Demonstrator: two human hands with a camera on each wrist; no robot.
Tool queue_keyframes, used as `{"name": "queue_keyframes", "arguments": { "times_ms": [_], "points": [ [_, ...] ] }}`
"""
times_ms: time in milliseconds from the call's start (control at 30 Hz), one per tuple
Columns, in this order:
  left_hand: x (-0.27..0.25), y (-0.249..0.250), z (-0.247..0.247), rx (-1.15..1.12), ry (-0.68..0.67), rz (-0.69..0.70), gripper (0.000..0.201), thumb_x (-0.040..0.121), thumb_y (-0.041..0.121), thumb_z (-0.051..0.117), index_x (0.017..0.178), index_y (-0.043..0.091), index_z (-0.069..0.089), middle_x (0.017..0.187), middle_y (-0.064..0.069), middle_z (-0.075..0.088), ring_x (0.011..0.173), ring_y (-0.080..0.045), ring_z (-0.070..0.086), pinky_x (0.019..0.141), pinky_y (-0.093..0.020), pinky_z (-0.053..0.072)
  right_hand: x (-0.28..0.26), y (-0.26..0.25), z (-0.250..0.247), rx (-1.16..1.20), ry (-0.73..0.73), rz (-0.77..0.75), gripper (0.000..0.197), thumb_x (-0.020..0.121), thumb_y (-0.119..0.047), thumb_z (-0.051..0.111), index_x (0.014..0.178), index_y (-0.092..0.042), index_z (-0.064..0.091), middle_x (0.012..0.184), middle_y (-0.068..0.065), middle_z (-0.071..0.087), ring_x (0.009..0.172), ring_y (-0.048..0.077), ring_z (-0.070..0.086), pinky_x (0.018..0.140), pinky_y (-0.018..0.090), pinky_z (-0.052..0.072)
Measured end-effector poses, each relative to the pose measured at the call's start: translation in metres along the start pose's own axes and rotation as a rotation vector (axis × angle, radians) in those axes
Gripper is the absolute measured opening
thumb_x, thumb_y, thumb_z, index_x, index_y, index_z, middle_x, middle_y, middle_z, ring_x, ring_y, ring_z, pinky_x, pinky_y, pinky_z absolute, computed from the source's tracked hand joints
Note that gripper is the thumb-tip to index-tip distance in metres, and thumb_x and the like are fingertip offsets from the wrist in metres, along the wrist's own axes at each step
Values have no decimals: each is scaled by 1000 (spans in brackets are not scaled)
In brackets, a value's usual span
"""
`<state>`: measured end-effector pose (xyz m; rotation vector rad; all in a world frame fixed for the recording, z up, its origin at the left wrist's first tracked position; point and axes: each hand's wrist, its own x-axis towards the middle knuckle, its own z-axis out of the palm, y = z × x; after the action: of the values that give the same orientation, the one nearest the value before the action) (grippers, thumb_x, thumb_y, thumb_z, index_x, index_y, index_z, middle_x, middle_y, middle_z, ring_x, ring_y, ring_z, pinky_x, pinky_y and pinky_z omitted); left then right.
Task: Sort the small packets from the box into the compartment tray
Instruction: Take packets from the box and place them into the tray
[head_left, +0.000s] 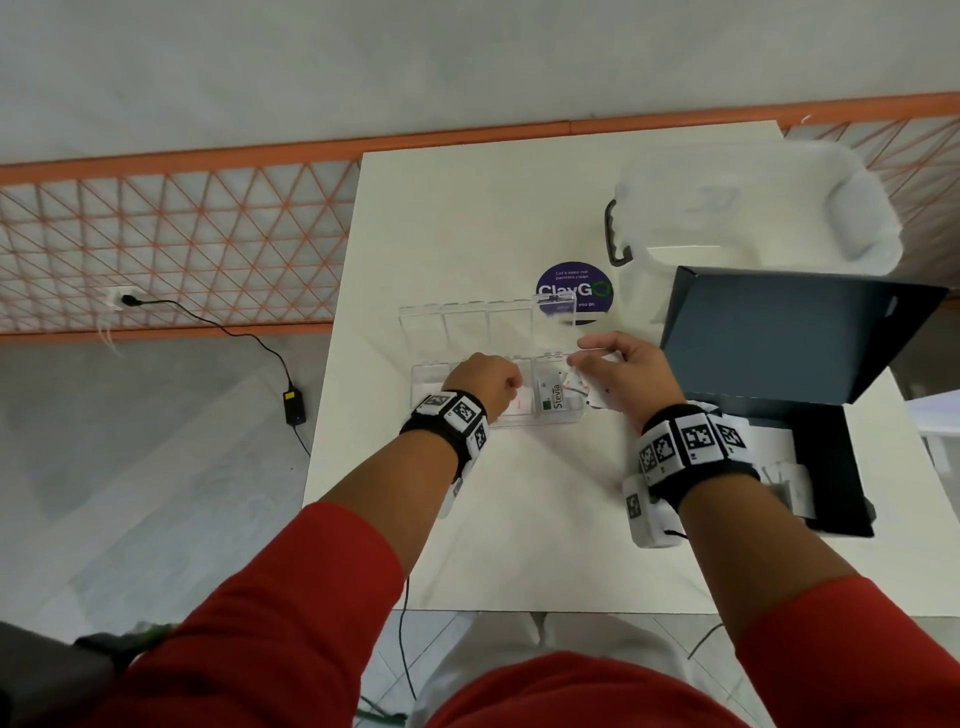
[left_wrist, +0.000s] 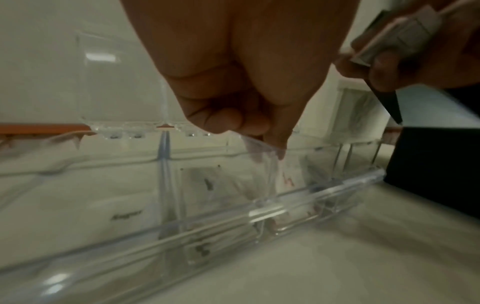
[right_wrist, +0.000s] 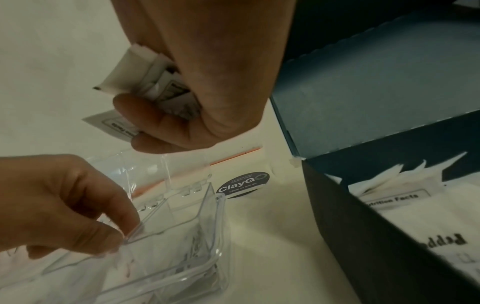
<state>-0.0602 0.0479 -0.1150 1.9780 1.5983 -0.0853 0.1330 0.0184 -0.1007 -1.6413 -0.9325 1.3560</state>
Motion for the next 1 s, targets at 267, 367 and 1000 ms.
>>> {"name": "queue_keyframes", "arguments": {
  "times_ms": [267, 367, 1000],
  "points": [
    [-11, 1, -18, -134, 193, 170, 21, 94, 24, 57, 106, 14, 69, 110, -1, 64, 100, -15, 59, 90, -32, 46, -5, -11, 3, 233, -217, 132, 39, 86, 10, 42, 105, -14, 66, 96, 4, 77, 77, 23, 69, 55, 30, 54],
    [-24, 9, -32, -481, 177, 139, 17, 87, 38, 65, 96, 26, 72, 91, 12, 68, 74, 7, 58, 70, -18, 45, -8, -11, 9, 202, -263, 127, 43, 85, 14, 48, 108, -18, 65, 92, 7, 73, 74, 23, 66, 60, 32, 55],
    [-50, 4, -36, -791, 63, -27, 14, 77, 5, 74, 76, 13, 62, 68, -3, 68, 54, -11, 64, 60, -26, 57, -32, -6, 28, 272, -378, 84, 62, 77, 30, 50, 119, -15, 59, 96, 12, 75, 75, 27, 65, 63, 34, 54]
  ]
}}
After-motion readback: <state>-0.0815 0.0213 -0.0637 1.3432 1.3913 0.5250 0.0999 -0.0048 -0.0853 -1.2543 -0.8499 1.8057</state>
